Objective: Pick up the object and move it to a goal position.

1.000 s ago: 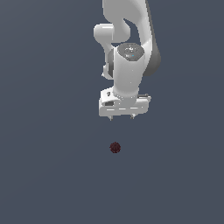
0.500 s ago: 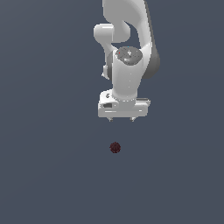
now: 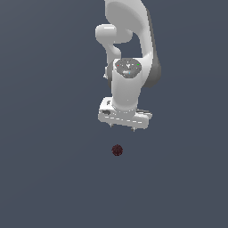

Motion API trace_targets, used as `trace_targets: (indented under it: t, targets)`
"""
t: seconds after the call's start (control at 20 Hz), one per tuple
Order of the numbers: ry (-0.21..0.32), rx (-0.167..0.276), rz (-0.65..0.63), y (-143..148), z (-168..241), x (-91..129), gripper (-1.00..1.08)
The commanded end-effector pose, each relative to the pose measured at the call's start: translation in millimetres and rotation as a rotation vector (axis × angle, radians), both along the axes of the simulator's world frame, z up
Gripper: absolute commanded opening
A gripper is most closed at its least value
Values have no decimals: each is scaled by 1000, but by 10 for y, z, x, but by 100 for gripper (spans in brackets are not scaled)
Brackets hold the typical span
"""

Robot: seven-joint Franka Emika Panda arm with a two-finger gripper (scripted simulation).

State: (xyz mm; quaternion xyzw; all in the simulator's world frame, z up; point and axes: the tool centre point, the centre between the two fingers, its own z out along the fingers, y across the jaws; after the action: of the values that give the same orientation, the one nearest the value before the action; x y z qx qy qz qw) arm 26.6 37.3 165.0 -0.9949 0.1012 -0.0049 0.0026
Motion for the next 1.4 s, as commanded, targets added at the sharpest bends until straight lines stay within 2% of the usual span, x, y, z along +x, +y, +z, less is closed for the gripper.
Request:
trace_targets:
  t: [0.0,0.95,1.35]
  targets:
    - [2,3,-76,-17,-69,51,100]
    - [14,7,-641,-146,-617,399,100]
    - [13,3,-808,-183,-789,490,100]
